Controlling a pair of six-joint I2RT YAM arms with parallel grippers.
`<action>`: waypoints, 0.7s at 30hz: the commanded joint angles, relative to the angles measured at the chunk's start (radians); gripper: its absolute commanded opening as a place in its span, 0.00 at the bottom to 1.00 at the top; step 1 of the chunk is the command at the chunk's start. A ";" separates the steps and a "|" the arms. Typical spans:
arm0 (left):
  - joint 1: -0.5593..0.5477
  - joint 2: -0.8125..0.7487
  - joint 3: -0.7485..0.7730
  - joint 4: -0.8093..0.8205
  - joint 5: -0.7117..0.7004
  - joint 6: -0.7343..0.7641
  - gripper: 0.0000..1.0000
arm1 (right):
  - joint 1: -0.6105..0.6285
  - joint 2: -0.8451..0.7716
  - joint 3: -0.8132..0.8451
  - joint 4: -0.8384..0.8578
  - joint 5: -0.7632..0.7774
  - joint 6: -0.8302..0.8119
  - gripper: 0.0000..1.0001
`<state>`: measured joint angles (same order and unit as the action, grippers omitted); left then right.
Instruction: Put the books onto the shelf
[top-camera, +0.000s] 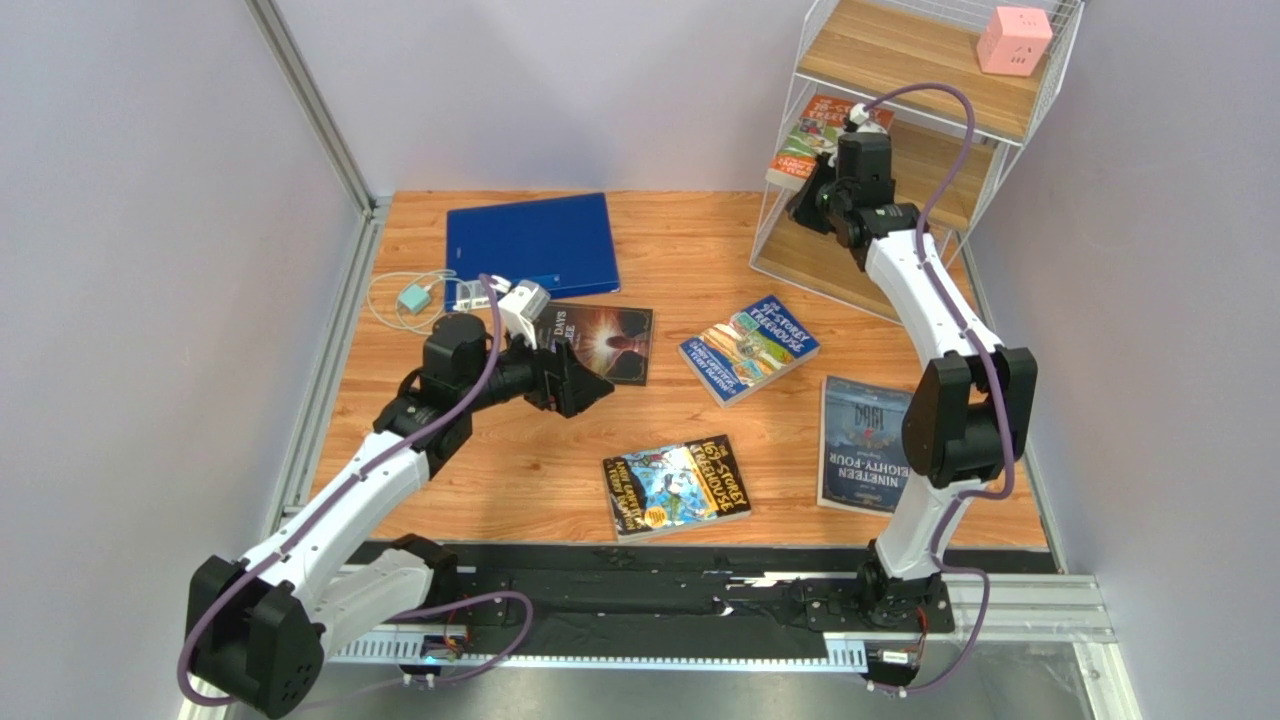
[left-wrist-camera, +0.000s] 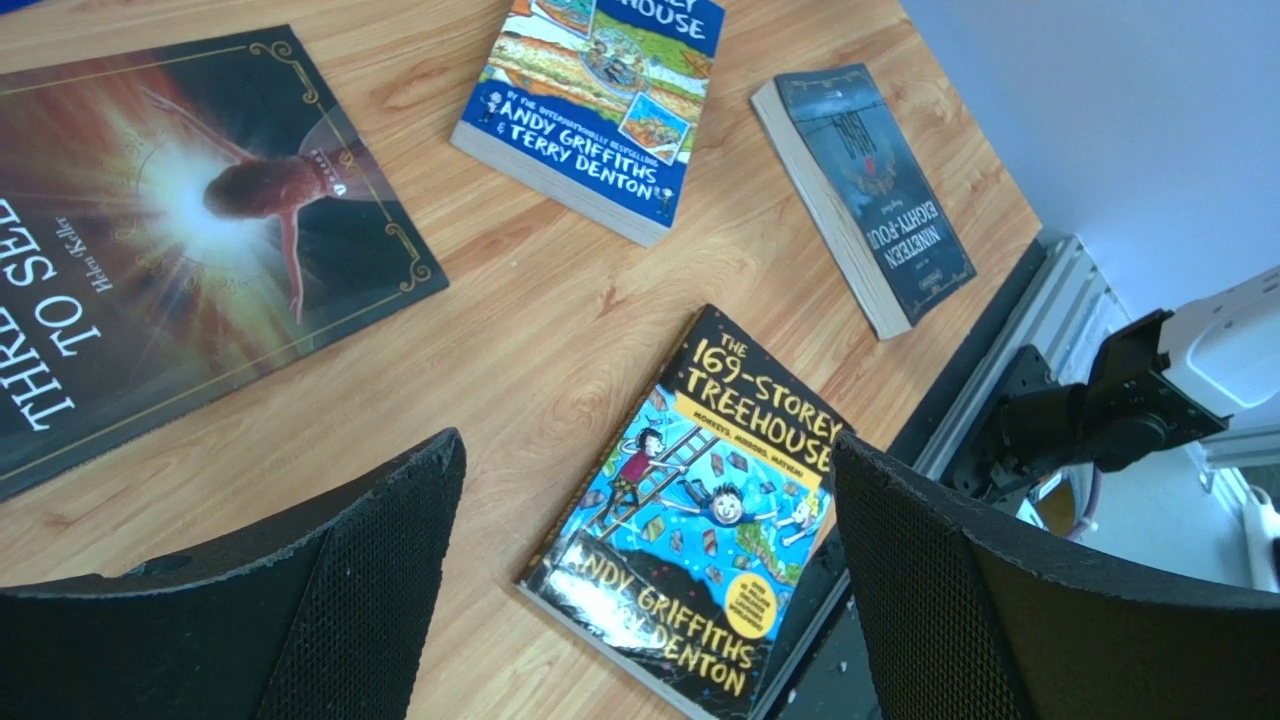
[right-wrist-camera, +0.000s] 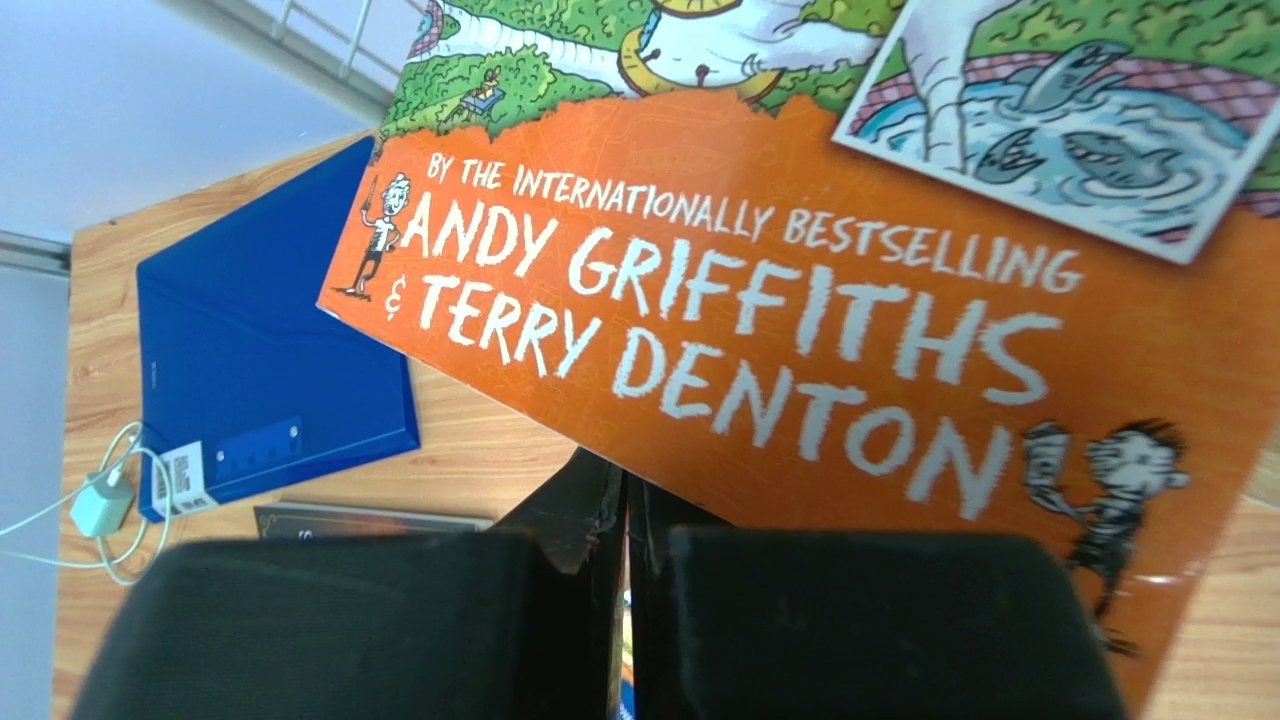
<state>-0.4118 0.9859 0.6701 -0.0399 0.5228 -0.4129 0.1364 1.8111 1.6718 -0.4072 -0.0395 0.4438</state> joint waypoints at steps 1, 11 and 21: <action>-0.001 -0.027 0.013 -0.008 -0.004 0.020 0.95 | 0.002 0.036 0.080 0.007 0.038 -0.036 0.02; -0.001 0.032 -0.012 -0.057 -0.059 0.054 0.96 | 0.025 -0.228 -0.281 0.030 -0.160 -0.008 0.15; -0.036 0.178 -0.018 -0.113 -0.167 0.002 0.94 | 0.074 -0.579 -0.688 -0.041 -0.339 0.094 0.52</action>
<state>-0.4187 1.1370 0.6605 -0.1230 0.4206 -0.3904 0.1917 1.3350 1.0924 -0.4198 -0.2806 0.4774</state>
